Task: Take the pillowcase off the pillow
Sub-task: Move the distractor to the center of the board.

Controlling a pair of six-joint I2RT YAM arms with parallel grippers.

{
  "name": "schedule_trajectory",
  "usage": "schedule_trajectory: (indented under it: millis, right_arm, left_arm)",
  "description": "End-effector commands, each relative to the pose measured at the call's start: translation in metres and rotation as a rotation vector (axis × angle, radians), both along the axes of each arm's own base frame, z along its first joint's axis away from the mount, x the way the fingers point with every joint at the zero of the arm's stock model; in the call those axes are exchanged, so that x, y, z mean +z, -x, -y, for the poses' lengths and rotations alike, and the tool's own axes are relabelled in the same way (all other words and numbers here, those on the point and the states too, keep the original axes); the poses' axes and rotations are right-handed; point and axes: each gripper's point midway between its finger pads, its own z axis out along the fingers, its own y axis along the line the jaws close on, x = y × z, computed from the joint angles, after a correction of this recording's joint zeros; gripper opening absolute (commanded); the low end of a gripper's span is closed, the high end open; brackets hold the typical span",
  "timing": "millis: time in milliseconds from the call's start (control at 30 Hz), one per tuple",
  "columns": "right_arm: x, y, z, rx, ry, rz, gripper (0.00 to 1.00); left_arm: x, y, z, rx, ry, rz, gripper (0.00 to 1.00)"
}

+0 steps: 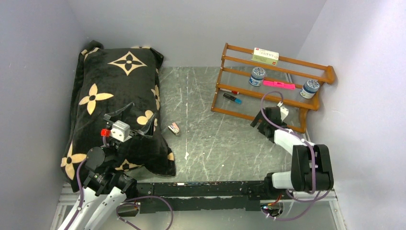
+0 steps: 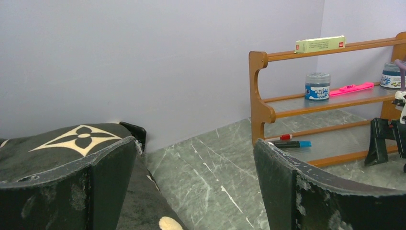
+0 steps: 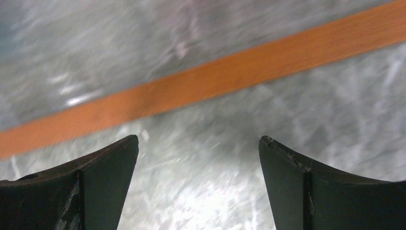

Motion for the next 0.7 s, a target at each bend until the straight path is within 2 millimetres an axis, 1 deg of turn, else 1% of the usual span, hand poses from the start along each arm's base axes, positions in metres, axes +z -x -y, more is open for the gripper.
schedule_trajectory:
  millis: [0,133,200,333,433,467,633,667]
  right_arm:
    - [-0.011,-0.002,0.03,-0.06,0.007,-0.108,1.0]
    - [-0.021,-0.019,0.043,-0.049,0.026,-0.142,1.0]
    - [-0.025,-0.028,0.046,-0.033,0.041,-0.157,1.0]
    - [-0.026,-0.051,0.047,0.016,0.057,-0.167,1.0]
    - [-0.031,-0.063,0.047,0.042,0.066,-0.176,1.0]
    - [-0.03,-0.071,0.048,0.049,0.068,-0.168,1.0]
    - [-0.04,-0.098,0.046,0.08,0.061,-0.171,1.0]
    - [-0.045,-0.103,0.044,0.09,0.052,-0.178,1.0]
  left_arm:
    - [0.01,0.006,0.0,-0.01,-0.004,0.048,0.97]
    - [0.011,0.008,-0.001,-0.007,-0.003,0.054,0.97]
    - [0.01,0.007,-0.001,-0.004,-0.005,0.051,0.97]
    - [0.009,0.006,0.001,-0.009,-0.008,0.048,0.97]
    - [0.008,0.006,0.001,-0.011,-0.009,0.045,0.97]
    - [0.009,0.006,0.001,-0.01,-0.008,0.047,0.97]
    - [0.007,0.005,0.002,-0.013,-0.012,0.041,0.97]
    - [0.007,0.005,0.002,-0.013,-0.012,0.041,0.97]
